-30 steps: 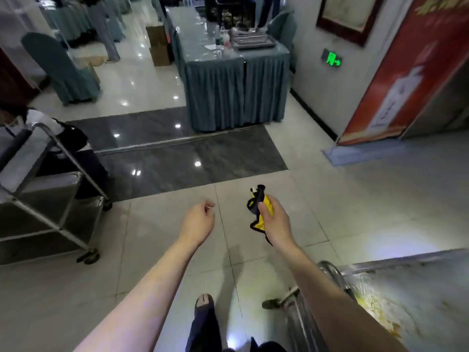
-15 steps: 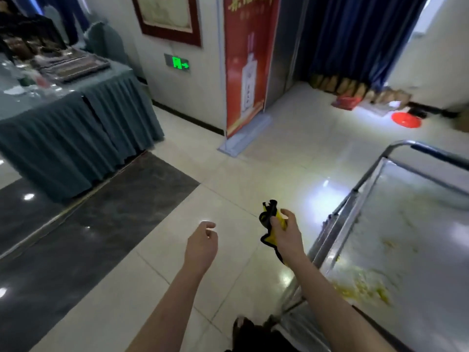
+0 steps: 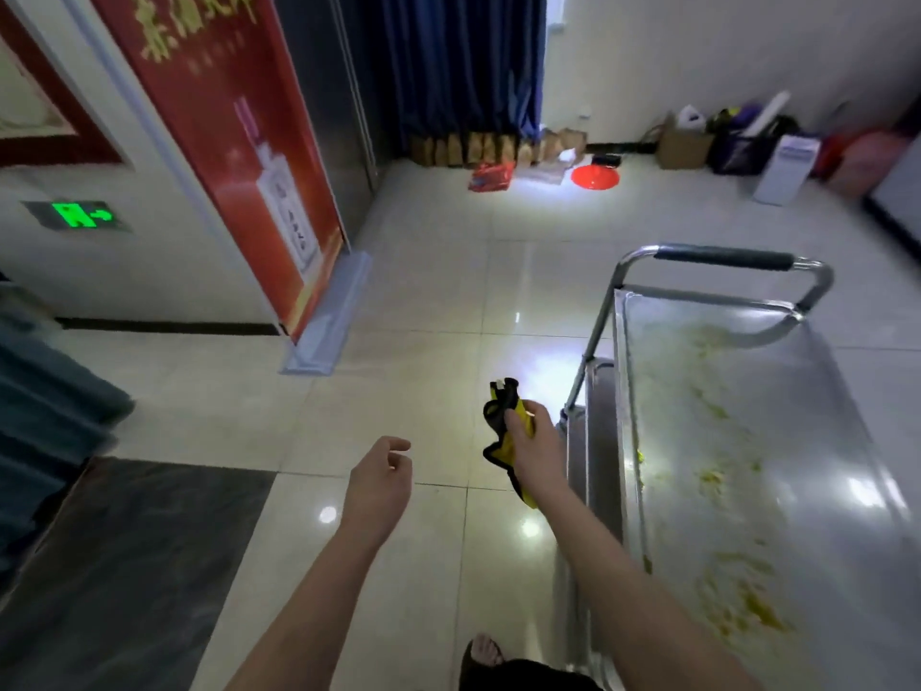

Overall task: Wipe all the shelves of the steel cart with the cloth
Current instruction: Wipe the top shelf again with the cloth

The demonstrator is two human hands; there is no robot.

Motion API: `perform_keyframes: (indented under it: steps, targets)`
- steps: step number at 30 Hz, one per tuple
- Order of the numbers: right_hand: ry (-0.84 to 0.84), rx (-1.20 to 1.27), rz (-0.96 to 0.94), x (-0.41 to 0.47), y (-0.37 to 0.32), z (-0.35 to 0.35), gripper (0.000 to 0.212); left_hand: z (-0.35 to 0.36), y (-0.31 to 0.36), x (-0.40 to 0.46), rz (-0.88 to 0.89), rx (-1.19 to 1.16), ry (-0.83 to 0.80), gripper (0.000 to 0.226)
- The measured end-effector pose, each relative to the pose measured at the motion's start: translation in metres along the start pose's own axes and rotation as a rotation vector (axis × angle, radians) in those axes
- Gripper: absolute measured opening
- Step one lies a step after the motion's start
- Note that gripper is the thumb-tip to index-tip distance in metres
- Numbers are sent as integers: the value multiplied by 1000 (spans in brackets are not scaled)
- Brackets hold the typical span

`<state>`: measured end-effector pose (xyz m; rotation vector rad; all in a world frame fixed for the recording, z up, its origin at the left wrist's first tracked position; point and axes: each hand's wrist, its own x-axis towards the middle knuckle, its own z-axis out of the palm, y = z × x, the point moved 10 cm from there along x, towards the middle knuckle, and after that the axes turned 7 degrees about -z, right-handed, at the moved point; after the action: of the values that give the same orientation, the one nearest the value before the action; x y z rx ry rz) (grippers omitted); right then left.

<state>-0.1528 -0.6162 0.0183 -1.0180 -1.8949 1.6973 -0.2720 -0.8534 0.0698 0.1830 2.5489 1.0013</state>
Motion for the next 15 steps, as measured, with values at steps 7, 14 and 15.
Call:
perform_keyframes:
  steps: [7,14,15]
  targets:
    - [297,14,45,54,1,-82,25,85,104,79,176,37,-255,20]
    - [624,-45,139,84,16,-149,21,167,207,149,387,121,-525,19]
    - [676,-27,153,87,15,-155,20,176,221,158,419,133,-561,19]
